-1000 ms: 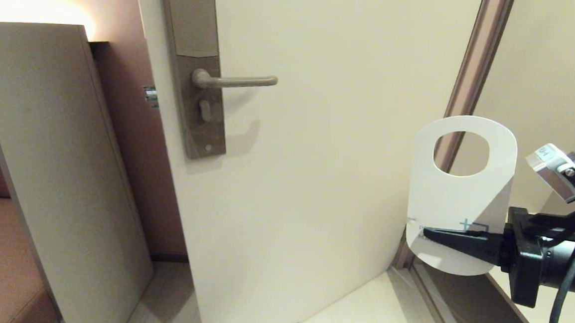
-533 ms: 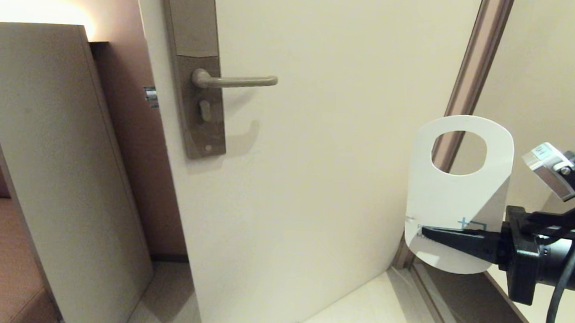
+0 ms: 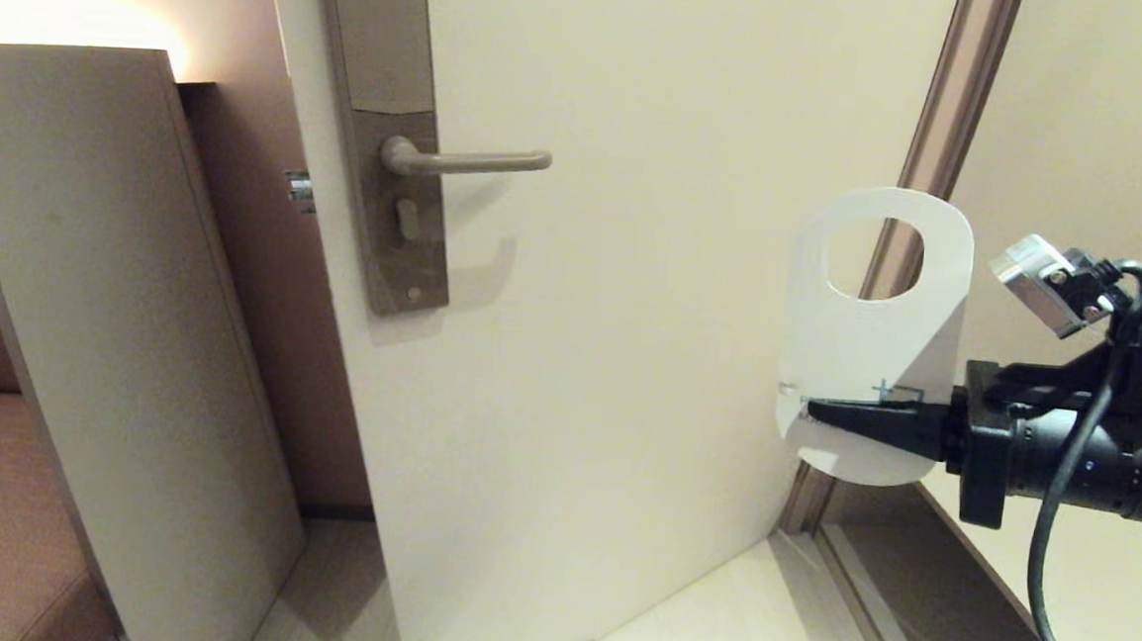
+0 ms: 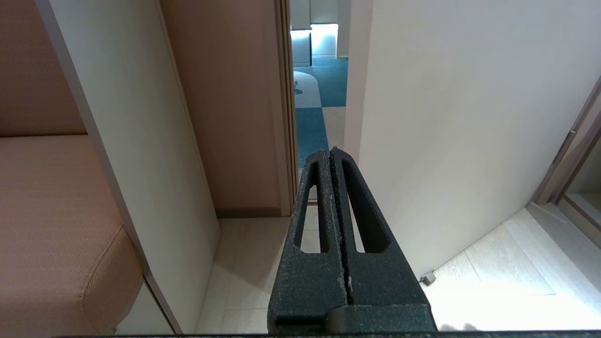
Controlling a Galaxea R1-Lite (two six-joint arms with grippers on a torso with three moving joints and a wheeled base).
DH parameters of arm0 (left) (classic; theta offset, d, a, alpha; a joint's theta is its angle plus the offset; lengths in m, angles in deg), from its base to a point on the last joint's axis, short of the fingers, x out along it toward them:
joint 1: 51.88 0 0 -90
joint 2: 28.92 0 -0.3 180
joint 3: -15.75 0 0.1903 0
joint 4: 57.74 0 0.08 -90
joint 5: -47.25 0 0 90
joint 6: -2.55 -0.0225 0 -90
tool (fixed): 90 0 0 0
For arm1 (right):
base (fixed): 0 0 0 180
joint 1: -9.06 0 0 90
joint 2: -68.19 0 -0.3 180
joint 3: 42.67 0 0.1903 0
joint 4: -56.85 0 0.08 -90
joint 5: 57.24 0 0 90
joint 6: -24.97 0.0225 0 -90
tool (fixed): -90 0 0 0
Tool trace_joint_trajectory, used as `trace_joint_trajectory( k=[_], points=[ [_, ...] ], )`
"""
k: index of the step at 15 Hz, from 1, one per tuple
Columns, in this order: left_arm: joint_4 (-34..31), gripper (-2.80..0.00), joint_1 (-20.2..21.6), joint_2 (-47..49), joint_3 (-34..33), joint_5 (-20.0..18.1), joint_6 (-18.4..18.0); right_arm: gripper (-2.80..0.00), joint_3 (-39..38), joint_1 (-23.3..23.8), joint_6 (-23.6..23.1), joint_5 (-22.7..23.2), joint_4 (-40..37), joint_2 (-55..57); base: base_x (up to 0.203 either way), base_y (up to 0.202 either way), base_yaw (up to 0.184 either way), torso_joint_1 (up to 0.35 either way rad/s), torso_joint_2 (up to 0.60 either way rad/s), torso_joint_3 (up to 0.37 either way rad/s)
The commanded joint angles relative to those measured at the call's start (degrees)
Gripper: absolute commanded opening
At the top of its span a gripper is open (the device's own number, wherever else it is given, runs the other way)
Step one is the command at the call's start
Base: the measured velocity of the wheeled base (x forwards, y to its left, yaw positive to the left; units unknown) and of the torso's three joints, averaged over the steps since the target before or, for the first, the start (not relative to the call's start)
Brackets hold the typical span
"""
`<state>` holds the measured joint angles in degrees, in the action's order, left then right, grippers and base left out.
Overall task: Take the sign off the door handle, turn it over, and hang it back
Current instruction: Hang the sign back with the other side facing out
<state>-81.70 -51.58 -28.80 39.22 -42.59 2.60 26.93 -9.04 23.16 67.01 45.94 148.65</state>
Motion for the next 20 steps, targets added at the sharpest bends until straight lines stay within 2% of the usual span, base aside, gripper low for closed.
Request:
trace_joint_trajectory(
  k=[1,5,8,10,18,20],
  points=[
    [0.0,-2.80,0.0,-0.1,0.0,0.0,0.0,-2.80,3.7,0.0,0.0,-0.2,0.1,4.1,0.000,0.000,0.000,0.000,0.00,0.000],
    [0.0,-2.80,0.0,-0.1,0.0,0.0,0.0,-2.80,9.3,-0.1,0.1,-2.8,0.4,8.0,0.000,0.000,0.000,0.000,0.00,0.000],
    [0.0,-2.80,0.0,-0.1,0.0,0.0,0.0,-2.80,11.7,-0.1,0.1,-3.9,6.3,12.2,0.000,0.000,0.000,0.000,0.00,0.000],
    [0.0,-2.80,0.0,-0.1,0.0,0.0,0.0,-2.80,13.2,-0.1,0.1,-6.4,10.8,15.3,0.000,0.000,0.000,0.000,0.00,0.000],
    [0.0,-2.80,0.0,-0.1,0.0,0.0,0.0,-2.80,25.3,-0.9,-0.1,-7.5,11.3,25.8,0.000,0.000,0.000,0.000,0.00,0.000],
    [0.0,-2.80,0.0,-0.1,0.0,0.0,0.0,-2.80,27.0,-1.8,-1.9,-9.4,11.1,28.5,0.000,0.000,0.000,0.000,0.00,0.000]
  ],
)
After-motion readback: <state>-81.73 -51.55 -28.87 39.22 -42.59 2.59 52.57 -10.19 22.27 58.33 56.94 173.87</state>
